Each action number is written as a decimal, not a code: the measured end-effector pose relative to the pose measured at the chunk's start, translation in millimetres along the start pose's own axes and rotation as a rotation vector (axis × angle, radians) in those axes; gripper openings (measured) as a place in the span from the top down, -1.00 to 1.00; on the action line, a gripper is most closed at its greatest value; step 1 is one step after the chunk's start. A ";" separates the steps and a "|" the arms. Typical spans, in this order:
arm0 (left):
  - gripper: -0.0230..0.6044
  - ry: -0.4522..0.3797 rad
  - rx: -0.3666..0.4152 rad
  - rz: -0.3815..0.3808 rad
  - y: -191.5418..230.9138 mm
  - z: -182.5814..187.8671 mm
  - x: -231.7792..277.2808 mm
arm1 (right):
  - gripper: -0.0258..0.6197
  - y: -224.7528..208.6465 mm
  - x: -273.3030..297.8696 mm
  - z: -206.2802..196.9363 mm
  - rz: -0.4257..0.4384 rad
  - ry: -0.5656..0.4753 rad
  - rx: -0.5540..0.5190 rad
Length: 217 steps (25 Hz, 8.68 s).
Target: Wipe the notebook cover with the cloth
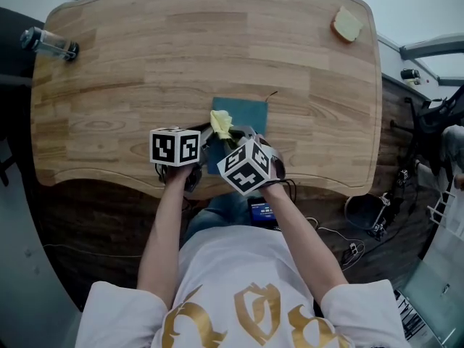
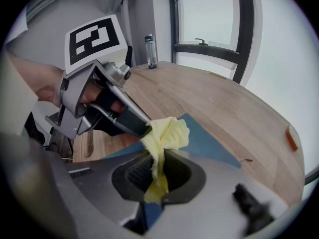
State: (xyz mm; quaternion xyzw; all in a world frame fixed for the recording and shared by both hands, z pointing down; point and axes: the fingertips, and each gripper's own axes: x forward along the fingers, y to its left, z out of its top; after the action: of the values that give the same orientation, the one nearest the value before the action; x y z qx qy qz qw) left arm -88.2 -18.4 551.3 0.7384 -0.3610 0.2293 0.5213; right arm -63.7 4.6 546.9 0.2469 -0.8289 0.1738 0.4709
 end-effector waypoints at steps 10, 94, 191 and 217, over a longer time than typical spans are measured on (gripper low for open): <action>0.75 -0.016 0.007 0.000 -1.2 1.2 -1.2 | 0.79 17.5 -7.5 -13.9 0.013 0.008 -0.002; 0.75 -0.024 0.021 0.006 -0.6 -3.3 0.3 | 0.79 -21.6 -19.7 -34.5 0.061 -0.008 0.126; 0.75 -0.027 0.027 0.014 0.3 -3.6 0.4 | 0.79 16.7 -3.8 -7.9 0.043 -0.062 0.197; 0.75 -0.038 0.038 0.018 -1.4 0.1 -2.0 | 0.79 56.3 -20.8 -41.8 0.151 -0.039 0.135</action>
State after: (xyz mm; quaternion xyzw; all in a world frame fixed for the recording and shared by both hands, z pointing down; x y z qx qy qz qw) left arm -88.4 -17.6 549.0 0.7492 -0.3730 0.2268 0.4982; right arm -57.8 77.6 546.5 0.2180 -0.8405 0.2596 0.4227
